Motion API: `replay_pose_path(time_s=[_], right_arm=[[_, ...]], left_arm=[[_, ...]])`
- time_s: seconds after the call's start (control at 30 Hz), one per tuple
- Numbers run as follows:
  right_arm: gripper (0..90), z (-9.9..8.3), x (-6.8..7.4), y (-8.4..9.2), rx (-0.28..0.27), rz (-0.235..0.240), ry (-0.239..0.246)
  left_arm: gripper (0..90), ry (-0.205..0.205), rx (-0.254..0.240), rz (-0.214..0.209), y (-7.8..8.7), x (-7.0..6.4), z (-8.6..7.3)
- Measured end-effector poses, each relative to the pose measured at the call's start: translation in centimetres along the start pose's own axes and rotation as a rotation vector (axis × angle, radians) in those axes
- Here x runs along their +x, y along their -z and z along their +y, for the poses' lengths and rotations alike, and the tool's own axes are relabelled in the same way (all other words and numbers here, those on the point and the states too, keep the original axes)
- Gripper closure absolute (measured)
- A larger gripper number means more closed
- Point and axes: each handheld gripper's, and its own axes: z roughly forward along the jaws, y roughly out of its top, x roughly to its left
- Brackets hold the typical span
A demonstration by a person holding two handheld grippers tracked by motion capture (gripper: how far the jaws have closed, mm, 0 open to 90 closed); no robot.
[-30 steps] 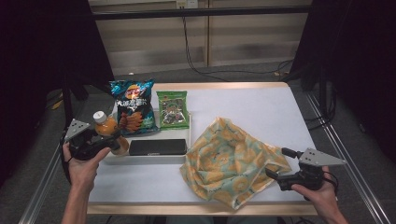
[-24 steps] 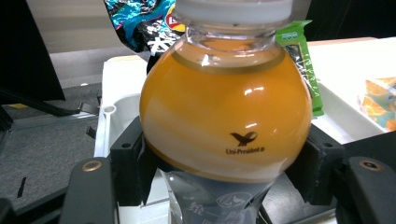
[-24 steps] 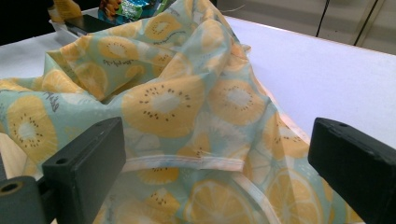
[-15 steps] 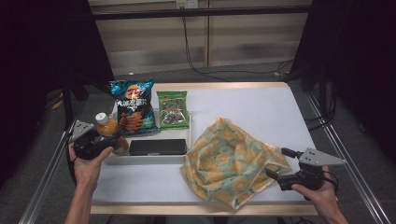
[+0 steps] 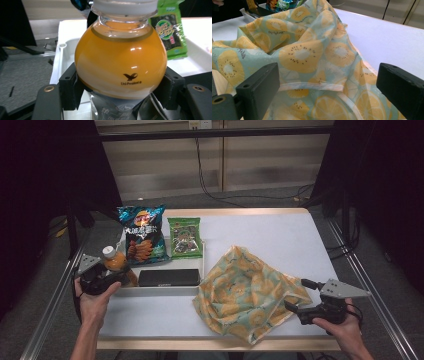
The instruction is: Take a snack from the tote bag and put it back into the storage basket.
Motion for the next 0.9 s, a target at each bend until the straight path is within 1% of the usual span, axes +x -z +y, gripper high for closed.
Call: replay_pose_path(time_s=[0.03, 0.07, 0.1, 0.13, 0.17, 0.2, 0.23, 0.3, 0.37, 0.4, 0.43, 0.47, 0.5, 0.53, 0.57, 0.6, 0.63, 0.67, 0.7, 0.87, 0.9], right_arm=[[4.6, -0.03, 0.0, 0.03, 0.002, 0.002, 0.003], [4.6, -0.03, 0.0, 0.03, 0.002, 0.002, 0.003], [4.6, -0.05, 0.02, 0.1, 0.005, 0.003, 0.0], [4.6, -0.05, 0.02, 0.1, 0.005, 0.003, 0.0], [4.6, -0.08, 0.01, 0.1, 0.006, 0.004, 0.003], [4.6, -0.08, 0.01, 0.1, 0.006, 0.004, 0.003], [4.6, -0.1, -0.02, 0.03, 0.006, 0.005, 0.003], [4.7, -0.1, -0.04, 0.01, 0.007, 0.003, 0.004], [4.7, -0.03, 0.03, 0.09, 0.005, 0.002, 0.006], [4.8, -0.03, 0.04, 0.11, 0.004, 0.002, 0.002], [5.2, -0.04, 0.03, 0.14, 0.006, 0.006, 0.003], [5.2, -0.04, 0.03, 0.14, 0.006, 0.006, 0.003], [5.2, -0.06, 0.02, 0.14, 0.007, 0.004, 0.007], [5.3, -0.09, 0.04, 0.14, 0.01, 0.005, 0.009], [5.2, -0.1, 0.05, 0.12, 0.01, 0.009, 0.009], [5.2, -0.1, 0.07, 0.11, 0.011, 0.011, 0.012], [5.2, -0.09, 0.11, 0.12, 0.013, 0.011, 0.01], [5.2, -0.08, 0.11, 0.11, 0.01, 0.012, 0.013], [5.1, -0.09, 0.11, 0.15, 0.008, 0.009, 0.013], [5.0, -0.09, 0.05, 0.17, 0.01, 0.006, 0.011], [4.9, -0.08, 0.08, 0.17, 0.011, 0.006, 0.008]], left_arm=[[32.9, -0.002, -0.007, -0.002, 0.04, 0.11, -0.1], [32.9, 0.005, -0.004, -0.008, 0.11, 0.18, -0.14], [32.9, 0.003, -0.014, -0.006, 0.17, 0.3, -0.3], [32.9, 0.003, -0.014, -0.006, 0.17, 0.3, -0.3], [32.8, -0.007, -0.02, -0.021, 0.18, 0.24, -0.46], [32.8, -0.007, -0.02, -0.021, 0.18, 0.24, -0.46], [32.8, 0.003, -0.023, -0.024, 0.09, 0.08, -0.43], [32.8, 0.004, -0.026, -0.019, 0.02, -0.01, -0.46], [32.8, -0.019, -0.022, -0.024, 0.04, -0.11, -0.54], [32.8, -0.016, -0.024, -0.026, 0.05, -0.15, -0.59], [32.8, -0.007, -0.02, -0.025, 0.18, -0.18, -0.67], [32.8, -0.007, -0.02, -0.025, 0.18, -0.18, -0.67], [32.8, -0.016, -0.015, -0.026, 0.22, -0.22, -0.71], [32.8, -0.013, -0.014, -0.028, 0.21, -0.42, -0.77], [32.9, -0.029, -0.008, -0.027, 0.22, -0.52, -0.8], [32.9, -0.028, -0.01, -0.025, 0.17, -0.66, -0.83], [32.9, -0.033, -0.005, -0.032, 0.17, -0.67, -0.84], [32.8, -0.026, -0.001, -0.037, 0.13, -0.69, -0.86], [32.4, -0.023, 0.015, -0.047, 0.13, -0.57, -0.89], [31.7, -0.011, 0.029, -0.055, 0.1, -0.41, -0.99], [30.4, -0.004, 0.028, -0.07, 0.11, -0.33, -1.08]])
